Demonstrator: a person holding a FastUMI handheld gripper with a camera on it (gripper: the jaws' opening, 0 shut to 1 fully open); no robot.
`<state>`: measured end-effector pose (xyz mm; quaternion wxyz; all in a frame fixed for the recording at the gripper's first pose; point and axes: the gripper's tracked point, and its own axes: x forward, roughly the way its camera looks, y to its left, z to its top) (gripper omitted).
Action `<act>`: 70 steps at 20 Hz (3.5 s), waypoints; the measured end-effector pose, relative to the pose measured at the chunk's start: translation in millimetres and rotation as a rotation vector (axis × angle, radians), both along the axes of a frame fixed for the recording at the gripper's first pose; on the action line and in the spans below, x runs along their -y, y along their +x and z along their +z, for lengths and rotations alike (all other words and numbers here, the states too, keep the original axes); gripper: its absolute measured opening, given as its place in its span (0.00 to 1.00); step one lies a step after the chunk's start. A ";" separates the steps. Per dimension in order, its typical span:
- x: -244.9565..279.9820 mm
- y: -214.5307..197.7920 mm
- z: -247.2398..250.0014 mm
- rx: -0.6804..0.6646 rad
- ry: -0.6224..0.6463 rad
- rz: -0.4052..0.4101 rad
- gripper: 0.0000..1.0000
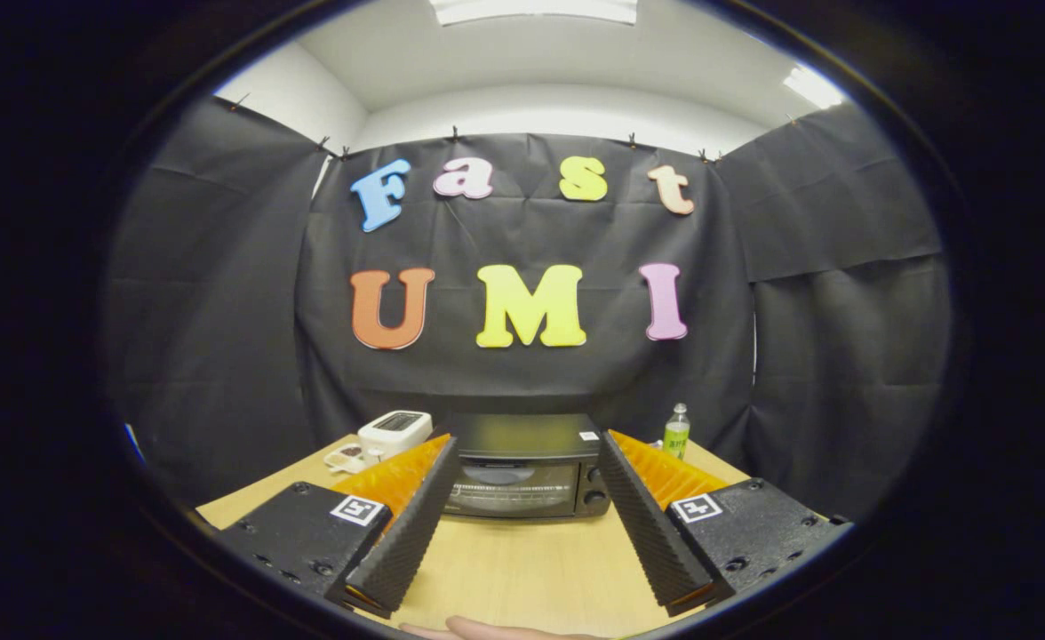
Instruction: Open the toaster oven, put the food inside, and close the toaster oven door.
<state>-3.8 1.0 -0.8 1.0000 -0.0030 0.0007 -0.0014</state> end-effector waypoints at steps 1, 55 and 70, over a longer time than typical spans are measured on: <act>-0.2 1.1 -0.7 -0.001 0.000 0.000 1.00; -39.9 164.4 -207.2 -0.369 -0.071 0.058 1.00; -36.7 122.3 -277.2 -0.583 -0.020 0.095 1.00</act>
